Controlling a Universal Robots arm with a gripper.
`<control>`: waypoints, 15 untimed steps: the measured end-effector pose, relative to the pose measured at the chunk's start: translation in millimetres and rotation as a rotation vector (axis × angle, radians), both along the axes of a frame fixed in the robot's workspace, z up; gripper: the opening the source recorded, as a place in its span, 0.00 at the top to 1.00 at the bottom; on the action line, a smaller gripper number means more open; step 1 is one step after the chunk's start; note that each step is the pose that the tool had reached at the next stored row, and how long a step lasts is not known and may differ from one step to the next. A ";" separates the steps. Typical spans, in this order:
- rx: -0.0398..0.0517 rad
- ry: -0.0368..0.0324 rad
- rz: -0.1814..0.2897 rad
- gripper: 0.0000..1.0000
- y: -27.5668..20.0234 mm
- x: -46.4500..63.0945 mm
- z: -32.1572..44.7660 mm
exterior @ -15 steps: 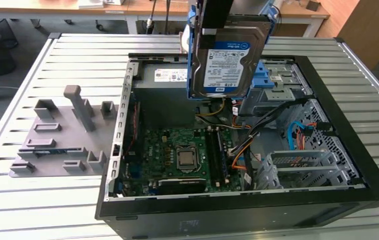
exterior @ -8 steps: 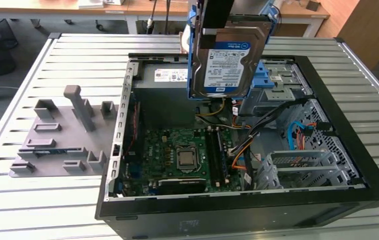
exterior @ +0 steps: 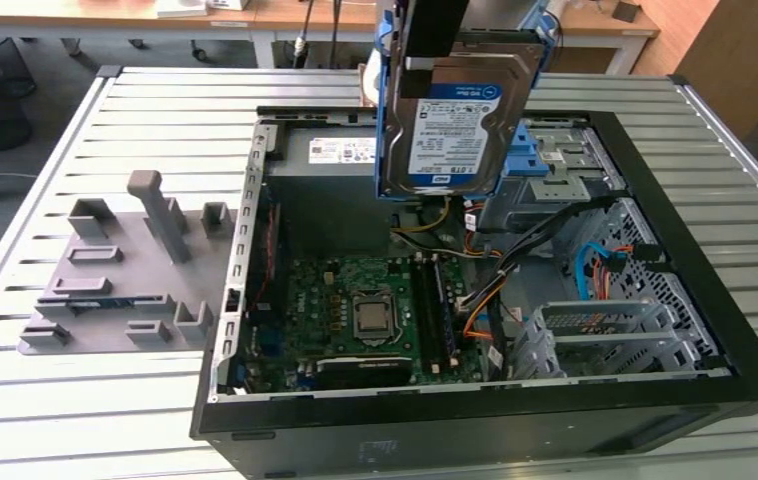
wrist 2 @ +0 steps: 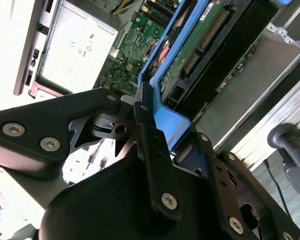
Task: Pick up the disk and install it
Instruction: 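Insert the disk into the insertion slot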
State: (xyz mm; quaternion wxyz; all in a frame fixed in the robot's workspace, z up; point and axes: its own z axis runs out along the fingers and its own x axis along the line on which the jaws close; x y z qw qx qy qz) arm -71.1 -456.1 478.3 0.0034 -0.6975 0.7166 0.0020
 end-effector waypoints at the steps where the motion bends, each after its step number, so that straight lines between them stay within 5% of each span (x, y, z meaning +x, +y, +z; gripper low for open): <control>1: 0.0000 0.0000 0.000 0.63 -1.3 0.0 0.0; 15: 0.0000 0.0000 0.000 0.63 -30.9 -0.1 -0.7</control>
